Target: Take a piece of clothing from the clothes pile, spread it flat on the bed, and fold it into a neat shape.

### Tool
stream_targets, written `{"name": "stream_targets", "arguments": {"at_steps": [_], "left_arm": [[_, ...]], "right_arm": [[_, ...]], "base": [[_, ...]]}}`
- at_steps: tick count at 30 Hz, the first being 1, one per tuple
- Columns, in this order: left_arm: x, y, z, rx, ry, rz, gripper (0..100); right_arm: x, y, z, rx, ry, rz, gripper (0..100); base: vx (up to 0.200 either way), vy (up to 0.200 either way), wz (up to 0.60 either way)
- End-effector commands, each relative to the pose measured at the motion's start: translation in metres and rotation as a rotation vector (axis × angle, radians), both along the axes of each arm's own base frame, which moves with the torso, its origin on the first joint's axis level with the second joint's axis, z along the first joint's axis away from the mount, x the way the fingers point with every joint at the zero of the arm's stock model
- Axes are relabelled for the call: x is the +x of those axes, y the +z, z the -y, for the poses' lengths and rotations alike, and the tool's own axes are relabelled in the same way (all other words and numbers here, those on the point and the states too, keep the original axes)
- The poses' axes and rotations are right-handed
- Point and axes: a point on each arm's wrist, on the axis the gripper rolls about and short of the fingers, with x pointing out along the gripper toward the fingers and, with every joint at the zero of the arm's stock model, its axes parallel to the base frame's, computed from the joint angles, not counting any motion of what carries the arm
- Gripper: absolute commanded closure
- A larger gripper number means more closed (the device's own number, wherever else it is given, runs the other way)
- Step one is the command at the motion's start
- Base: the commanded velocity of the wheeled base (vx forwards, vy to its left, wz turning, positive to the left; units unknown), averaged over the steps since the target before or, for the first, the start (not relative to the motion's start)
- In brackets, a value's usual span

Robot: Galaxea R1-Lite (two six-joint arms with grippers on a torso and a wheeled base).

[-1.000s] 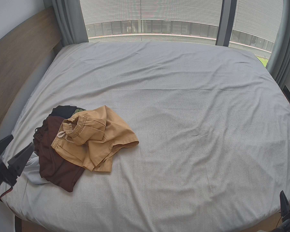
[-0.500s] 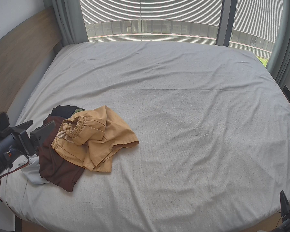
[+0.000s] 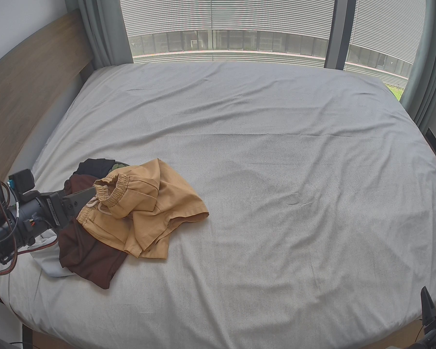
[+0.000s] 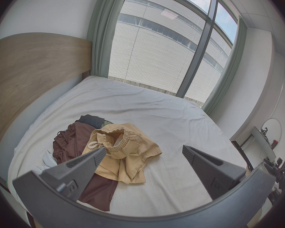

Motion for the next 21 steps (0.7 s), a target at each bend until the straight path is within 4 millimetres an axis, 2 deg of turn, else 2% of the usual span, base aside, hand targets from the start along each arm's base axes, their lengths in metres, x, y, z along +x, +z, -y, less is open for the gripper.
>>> {"name": "stream_targets", "arguments": {"at_steps": [1,3,16,21], "left_arm": [[0.018,-0.011,-0.003,-0.002,0.007,-0.048,0],[0.020,-0.011,-0.003,-0.003,0.005,-0.047,0],[0.071,-0.035,-0.005,-0.006,0.008,-0.025,0],[0.084,-0.036,-0.005,-0.012,0.008,-0.025,0]], "right_arm": [[0.000,-0.005,0.000,0.000,0.000,-0.001,0],[0.000,-0.005,0.000,0.000,0.000,0.000,0],[0.000,-0.005,0.000,0.000,-0.002,0.000,0],[0.000,-0.005,0.000,0.000,0.000,0.000,0]], "base": [[0.000,0.000,0.00],[0.000,0.000,0.00],[0.000,0.000,0.00],[0.000,0.000,0.00]]}}
